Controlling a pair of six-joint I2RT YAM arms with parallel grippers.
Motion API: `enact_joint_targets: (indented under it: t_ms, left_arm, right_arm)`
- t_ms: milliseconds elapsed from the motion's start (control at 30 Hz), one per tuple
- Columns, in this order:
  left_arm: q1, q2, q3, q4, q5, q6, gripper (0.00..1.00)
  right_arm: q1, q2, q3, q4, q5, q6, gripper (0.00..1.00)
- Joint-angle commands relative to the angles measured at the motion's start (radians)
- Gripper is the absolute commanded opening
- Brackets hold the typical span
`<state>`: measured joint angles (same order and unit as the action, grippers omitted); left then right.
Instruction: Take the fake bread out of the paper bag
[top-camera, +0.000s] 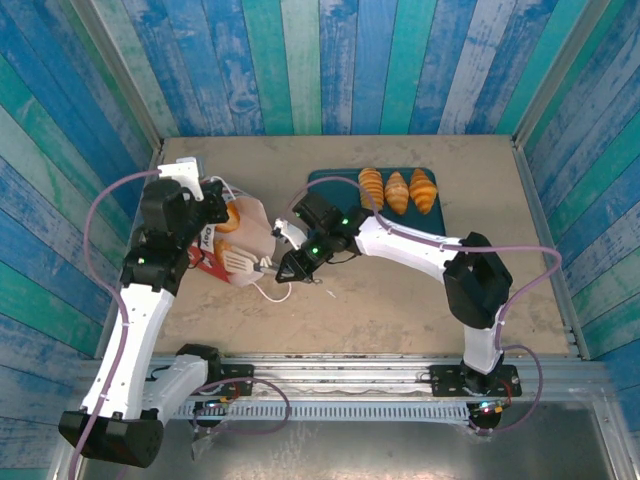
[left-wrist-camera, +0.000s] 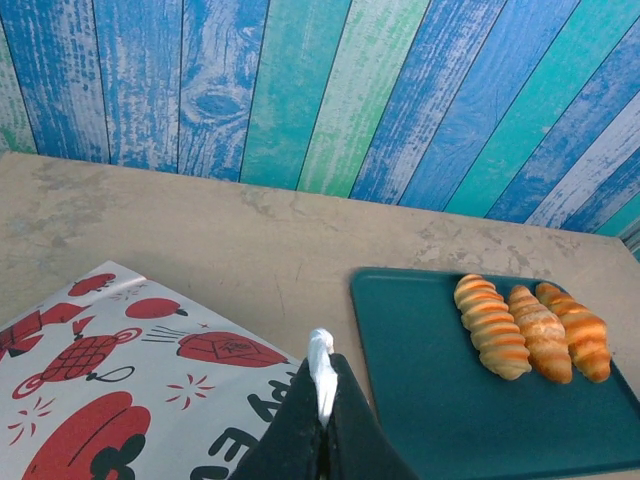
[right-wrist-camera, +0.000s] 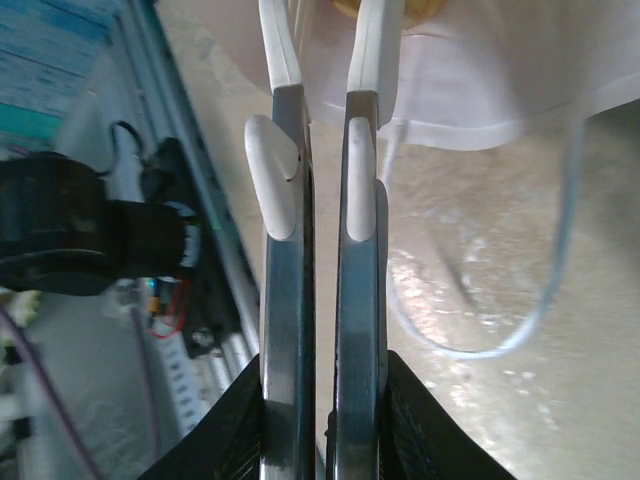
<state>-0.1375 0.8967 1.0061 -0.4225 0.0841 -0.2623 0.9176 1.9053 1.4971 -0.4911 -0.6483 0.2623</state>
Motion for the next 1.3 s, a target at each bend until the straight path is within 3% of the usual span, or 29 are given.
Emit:
enact_joint_targets:
  t_ms: [0, 267, 600, 867, 1033, 1267]
  left_arm:
    - [-0.001, 0.002, -0.013, 0.042, 0.012, -0.009, 0.0]
    - [0.0, 0.015, -0.008, 0.058, 0.029, -0.034, 0.0]
    - [-0.001, 0.034, -0.02, 0.063, -0.023, -0.098, 0.0]
    - [0.0, 0.052, -0.037, 0.086, -0.018, -0.13, 0.0]
    - [-0.001, 0.048, -0.043, 0.098, -0.011, -0.135, 0.0]
    - [-0.001, 0.043, -0.049, 0.101, 0.004, -0.137, 0.0]
  right_arm:
    - [-0.017, -0.061, -0.015, 0.108, -0.141, 0.088, 0.27]
    - [-0.099, -0.171, -0.128, 0.131, -0.159, 0.133, 0.26]
    - [-0.226, -0.469, -0.414, 0.192, -0.273, 0.173, 0.25]
    - [-0.471, -0.689, -0.62, 0.193, -0.324, 0.209, 0.25]
    - [-0.577, -0.651, -0.656, 0.198, -0.34, 0.221, 0.25]
    - [-0.598, -0.501, -0.632, 0.235, -0.326, 0.246, 0.26]
